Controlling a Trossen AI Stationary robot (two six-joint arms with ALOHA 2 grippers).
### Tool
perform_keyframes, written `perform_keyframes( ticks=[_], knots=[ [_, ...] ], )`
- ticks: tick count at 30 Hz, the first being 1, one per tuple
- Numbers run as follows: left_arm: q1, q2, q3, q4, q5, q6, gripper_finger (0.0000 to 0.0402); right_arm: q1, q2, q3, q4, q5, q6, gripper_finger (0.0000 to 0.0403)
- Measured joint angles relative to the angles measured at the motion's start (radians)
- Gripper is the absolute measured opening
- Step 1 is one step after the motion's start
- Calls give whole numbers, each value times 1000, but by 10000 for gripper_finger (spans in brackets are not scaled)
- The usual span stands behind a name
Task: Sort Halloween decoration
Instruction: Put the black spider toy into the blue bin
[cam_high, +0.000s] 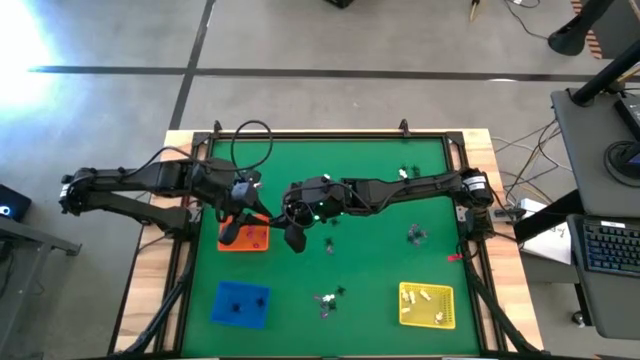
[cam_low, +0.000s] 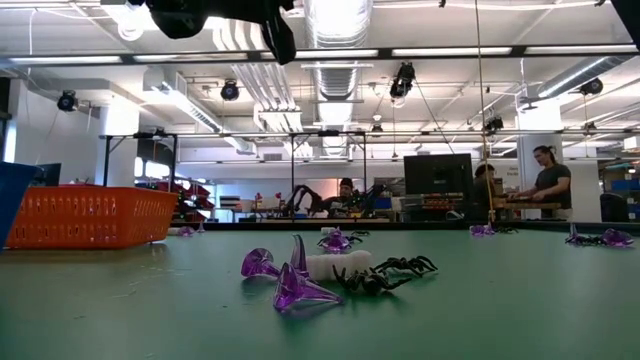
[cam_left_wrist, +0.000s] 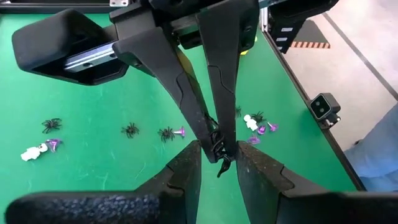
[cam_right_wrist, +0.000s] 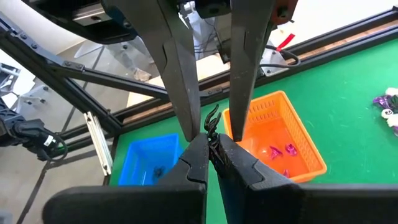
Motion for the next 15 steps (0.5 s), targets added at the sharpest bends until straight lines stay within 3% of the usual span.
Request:
perform_keyframes(
  ticks=[8,15],
  knots=[
    [0,-1,0,-5,-1,2,9,0,0,0,-6,0,3,9],
    [0,-1,0,-6,-2,4,2,0,0,-1,-5,-4,3,9]
  ],
)
